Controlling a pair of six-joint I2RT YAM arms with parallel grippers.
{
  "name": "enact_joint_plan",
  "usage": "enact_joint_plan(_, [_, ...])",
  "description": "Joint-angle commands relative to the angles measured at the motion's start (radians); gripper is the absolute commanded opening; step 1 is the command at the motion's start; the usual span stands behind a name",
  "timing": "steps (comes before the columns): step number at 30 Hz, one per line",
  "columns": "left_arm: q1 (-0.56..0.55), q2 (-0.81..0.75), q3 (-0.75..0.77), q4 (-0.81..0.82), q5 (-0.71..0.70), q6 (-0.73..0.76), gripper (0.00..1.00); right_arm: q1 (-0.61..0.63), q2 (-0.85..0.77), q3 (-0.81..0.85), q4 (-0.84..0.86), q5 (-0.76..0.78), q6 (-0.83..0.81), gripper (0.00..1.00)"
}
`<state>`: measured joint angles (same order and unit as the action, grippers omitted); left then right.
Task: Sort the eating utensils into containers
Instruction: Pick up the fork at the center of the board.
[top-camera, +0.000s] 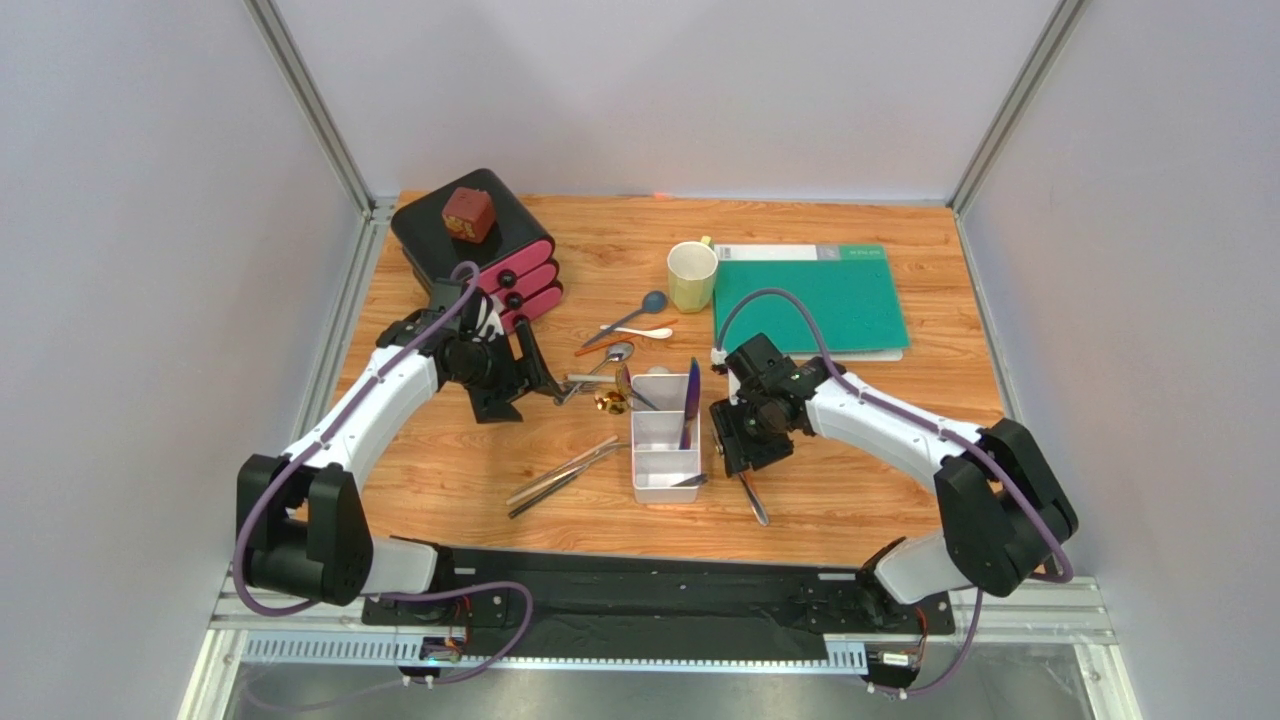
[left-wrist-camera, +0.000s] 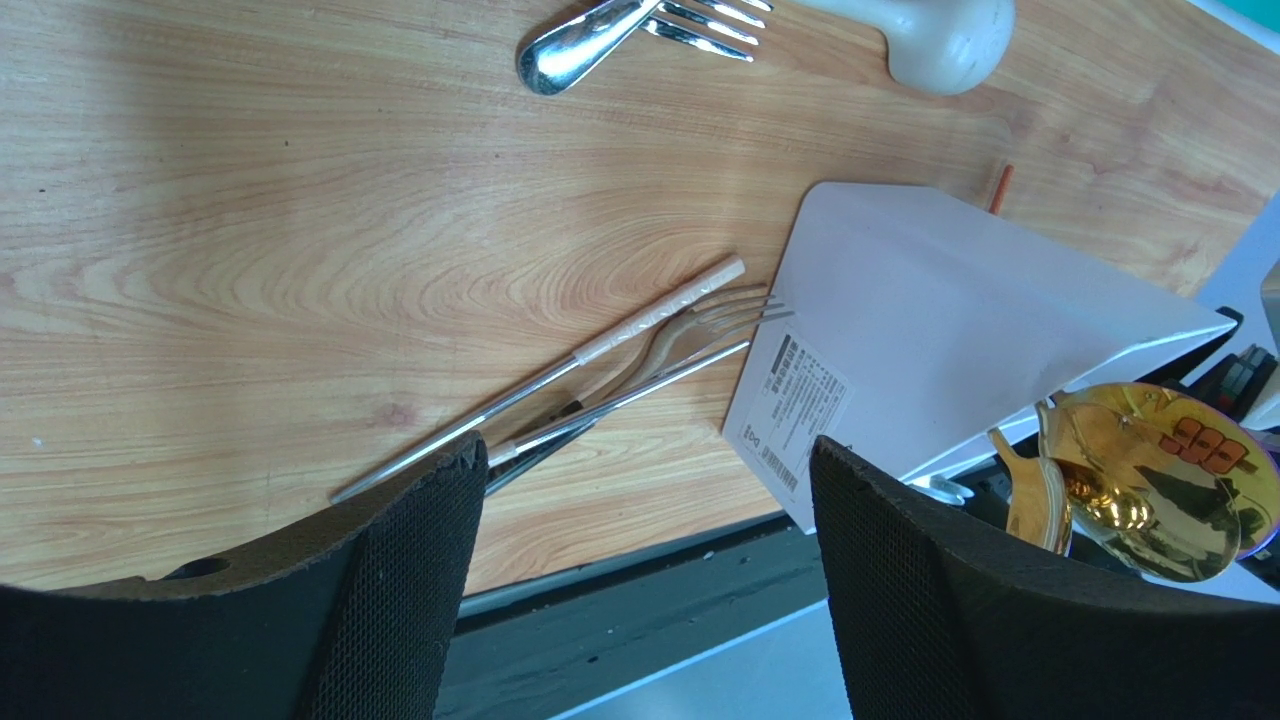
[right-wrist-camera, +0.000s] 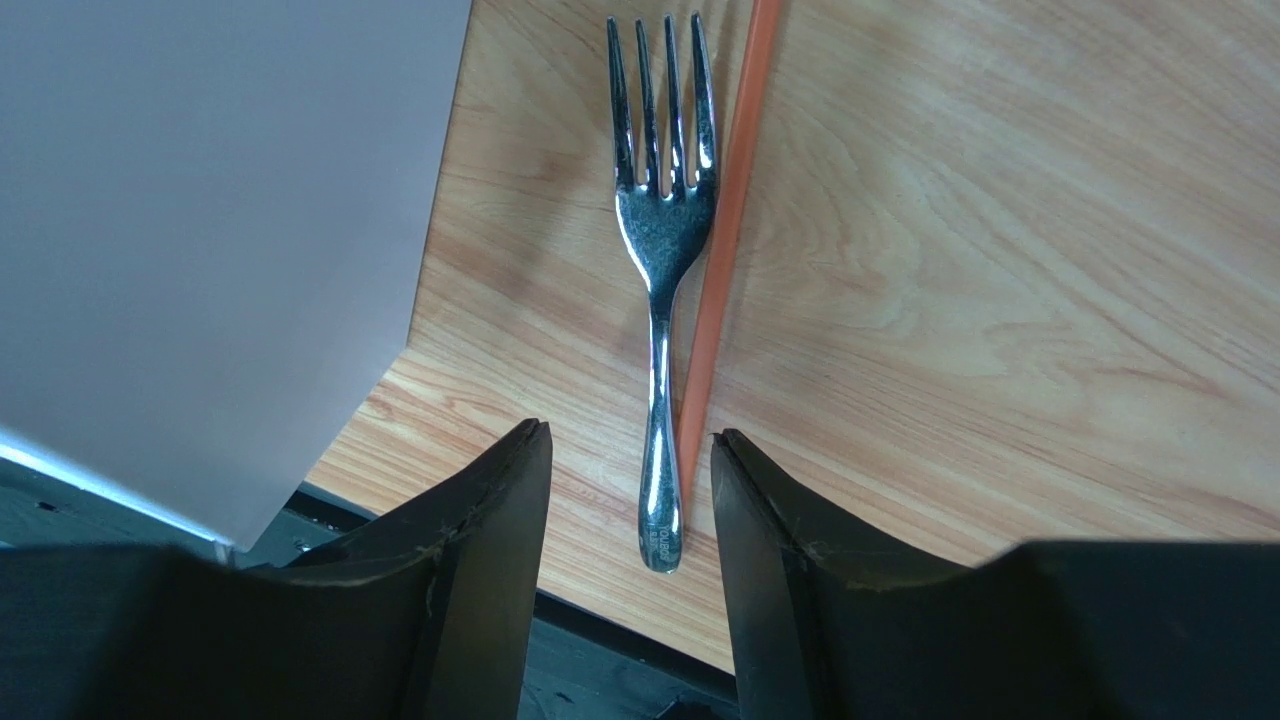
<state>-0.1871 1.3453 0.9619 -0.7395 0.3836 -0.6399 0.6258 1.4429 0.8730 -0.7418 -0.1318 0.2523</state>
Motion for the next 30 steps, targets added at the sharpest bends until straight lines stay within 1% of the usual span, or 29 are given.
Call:
enact_joint_plan(1, [0.006, 0.012, 0.006, 0.015, 0.0, 0.023, 0.84, 0.018, 0.014, 0.029, 0.042, 0.006, -0.021, 0.48])
enact_joint_plan(14, [0.006, 0.023, 0.012, 0.015, -0.008, 0.028, 0.84, 0.022, 0.134, 0.05, 0.094, 0.023, -0.016, 0.46])
enact_joint_plan(17, [0.008, 0.025, 0.017, 0.012, -0.012, 0.031, 0.84, 0.022, 0.149, 0.05, 0.098, 0.026, -0.019, 0.42])
enact_joint_plan(20, [0.008, 0.028, 0.018, 0.012, -0.015, 0.031, 0.84, 0.02, 0.163, 0.044, 0.09, 0.027, -0.021, 0.34])
enact_joint_plan(21, [0.008, 0.029, 0.018, 0.012, -0.015, 0.031, 0.84, 0.02, 0.166, 0.043, 0.09, 0.027, -0.021, 0.24])
enact_joint_plan(23, [0.008, 0.031, 0.018, 0.012, -0.015, 0.031, 0.84, 0.02, 0.171, 0.035, 0.087, 0.035, -0.022, 0.15])
enact_joint_plan(24, [0.008, 0.032, 0.018, 0.012, -0.015, 0.032, 0.84, 0.02, 0.174, 0.034, 0.082, 0.043, -0.021, 0.08])
enact_joint_plan(26, [0.008, 0.028, 0.017, 0.011, -0.015, 0.031, 0.84, 0.02, 0.171, 0.029, 0.071, 0.067, -0.013, 0.04])
enact_joint_plan(27, [0.008, 0.026, 0.017, 0.012, -0.017, 0.031, 0.84, 0.02, 0.165, 0.024, 0.068, 0.08, -0.008, 0.0])
enact_joint_plan(30, [0.008, 0.029, 0.017, 0.011, -0.015, 0.031, 0.84, 0.021, 0.148, 0.015, 0.059, 0.104, -0.001, 0.0])
